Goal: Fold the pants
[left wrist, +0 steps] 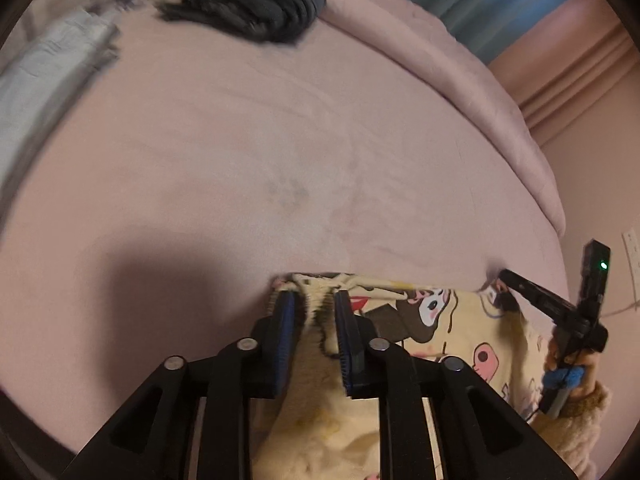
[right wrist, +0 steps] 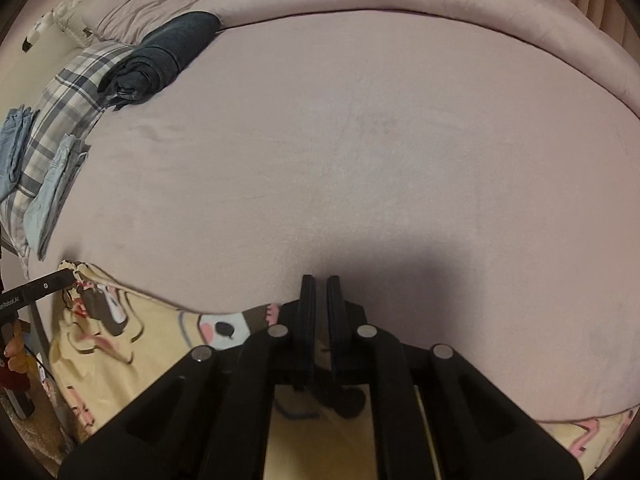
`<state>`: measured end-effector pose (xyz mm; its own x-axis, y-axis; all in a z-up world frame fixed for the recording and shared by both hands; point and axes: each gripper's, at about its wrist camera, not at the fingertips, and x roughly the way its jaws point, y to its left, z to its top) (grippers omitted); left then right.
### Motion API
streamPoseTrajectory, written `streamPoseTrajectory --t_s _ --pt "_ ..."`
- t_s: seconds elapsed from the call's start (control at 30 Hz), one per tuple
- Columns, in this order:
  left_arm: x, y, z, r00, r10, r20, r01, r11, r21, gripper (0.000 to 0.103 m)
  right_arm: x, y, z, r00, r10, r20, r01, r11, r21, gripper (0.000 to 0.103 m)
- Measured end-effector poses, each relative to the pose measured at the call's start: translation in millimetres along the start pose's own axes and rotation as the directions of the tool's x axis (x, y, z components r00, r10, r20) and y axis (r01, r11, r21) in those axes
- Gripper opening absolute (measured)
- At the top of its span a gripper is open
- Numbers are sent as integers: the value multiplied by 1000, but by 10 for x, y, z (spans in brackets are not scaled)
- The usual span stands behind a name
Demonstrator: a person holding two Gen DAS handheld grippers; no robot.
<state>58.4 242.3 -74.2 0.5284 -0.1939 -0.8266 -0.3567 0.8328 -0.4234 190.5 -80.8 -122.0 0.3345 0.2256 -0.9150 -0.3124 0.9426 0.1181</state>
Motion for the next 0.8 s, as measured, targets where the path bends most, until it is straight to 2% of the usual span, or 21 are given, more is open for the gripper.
streamPoseTrajectory --t_s 0.03,0.07,0.1,0.13,0.27,0.37,0.43,0.53,0.67,0.7,0.77,0.8 --pt "-53 9 -27 1000 10 12 -10 1000 2 30 -78 -12 -9 1000 3 13 -3 1000 -6 34" --pt "-133 18 -57 1000 12 28 -12 1000 4 32 -158 0 -14 1000 12 23 -12 1000 -13 46" --pt "-170 21 -97 999 5 31 -5 1000 3 33 -220 6 -29 999 26 34 -25 1000 -18 64" --pt "-197 30 -130 1000 -4 29 4 1000 1 33 -263 20 -46 998 39 47 -38 999 -22 65" --pt "-186 105 -256 1000 -21 -1 21 999 -24 33 -192 102 -136 997 77 14 -77 996 -43 64" --pt "-169 171 -377 998 -59 -24 58 997 -60 33 -7 119 -232 999 28 -27 -30 998 -61 60" --pt "-143 186 -419 996 -80 -46 77 994 -82 33 72 101 -303 999 33 -40 -36 997 -66 21" --pt "-147 171 -479 994 -97 -54 92 992 -81 33 57 114 -337 1000 30 -2 -30 998 -53 11" --pt "-134 96 -488 996 -76 -46 73 996 -60 33 -70 91 -281 997 62 50 -62 998 6 9" --pt "-136 76 -484 997 -66 -38 64 997 -50 25 -96 86 -269 996 69 61 -70 997 15 9" --pt "-163 53 -484 1000 -30 -4 30 999 -32 17 -114 64 -250 994 75 74 -78 996 38 9" --pt "-160 52 -478 1000 -9 4 9 1000 -27 8 -96 68 -237 994 79 70 -82 996 46 9"
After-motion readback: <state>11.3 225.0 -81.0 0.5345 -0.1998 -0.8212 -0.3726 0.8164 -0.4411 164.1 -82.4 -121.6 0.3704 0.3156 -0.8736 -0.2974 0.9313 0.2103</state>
